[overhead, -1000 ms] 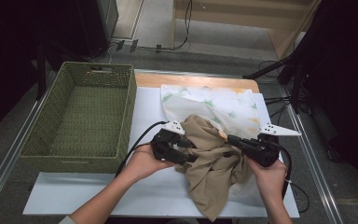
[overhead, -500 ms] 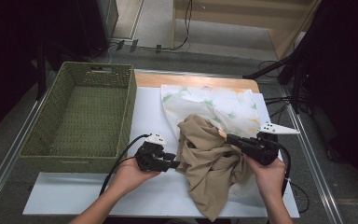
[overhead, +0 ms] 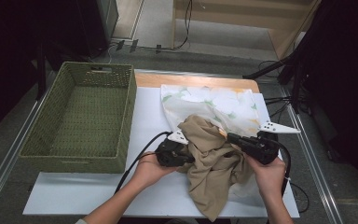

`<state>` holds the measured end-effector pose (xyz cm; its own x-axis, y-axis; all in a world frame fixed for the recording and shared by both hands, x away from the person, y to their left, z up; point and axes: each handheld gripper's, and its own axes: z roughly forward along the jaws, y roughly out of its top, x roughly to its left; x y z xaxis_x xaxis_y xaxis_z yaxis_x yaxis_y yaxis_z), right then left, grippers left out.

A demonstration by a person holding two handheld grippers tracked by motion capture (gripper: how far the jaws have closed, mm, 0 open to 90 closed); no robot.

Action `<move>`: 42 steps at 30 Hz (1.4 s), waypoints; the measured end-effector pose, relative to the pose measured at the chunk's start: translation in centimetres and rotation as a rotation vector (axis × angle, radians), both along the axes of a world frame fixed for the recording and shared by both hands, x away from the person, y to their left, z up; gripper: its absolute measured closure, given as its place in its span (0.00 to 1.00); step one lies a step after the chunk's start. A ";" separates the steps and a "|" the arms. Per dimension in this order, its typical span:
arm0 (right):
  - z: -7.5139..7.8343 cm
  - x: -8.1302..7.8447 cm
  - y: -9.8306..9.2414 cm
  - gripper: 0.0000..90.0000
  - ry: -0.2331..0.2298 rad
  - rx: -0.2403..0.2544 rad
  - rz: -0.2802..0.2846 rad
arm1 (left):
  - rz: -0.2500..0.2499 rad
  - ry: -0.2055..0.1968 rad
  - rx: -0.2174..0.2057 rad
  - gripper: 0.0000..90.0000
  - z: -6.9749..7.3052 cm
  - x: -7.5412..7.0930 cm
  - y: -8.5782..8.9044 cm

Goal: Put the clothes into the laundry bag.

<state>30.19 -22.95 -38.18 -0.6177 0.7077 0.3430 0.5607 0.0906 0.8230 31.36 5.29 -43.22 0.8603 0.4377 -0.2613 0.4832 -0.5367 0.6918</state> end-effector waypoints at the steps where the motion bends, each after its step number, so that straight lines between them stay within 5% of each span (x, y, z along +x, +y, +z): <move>1: 0.0 0.0 0.0 0.99 0.000 -0.002 -0.002 | -0.005 -0.004 -0.003 0.99 -0.1 0.0 -0.5; 6: -0.3 0.0 -0.1 0.99 0.007 -0.004 -0.004 | -0.016 -0.014 0.005 0.99 -0.4 0.2 -2.8; 16: -0.6 -0.4 0.2 0.99 0.020 -0.006 0.003 | 0.012 -0.047 -0.054 1.00 -0.5 1.2 -6.7; 25: 0.5 -1.7 1.7 0.99 -0.009 0.007 0.064 | 0.051 -0.076 -0.111 1.00 0.3 1.6 -6.6; 34: 2.3 -3.0 1.8 1.00 -0.064 0.037 0.066 | 0.030 -0.115 -0.161 1.00 2.1 1.1 -6.9; 42: 1.1 -2.4 0.2 1.00 -0.023 0.082 0.027 | 0.048 -0.076 -0.117 1.00 0.7 2.5 -9.5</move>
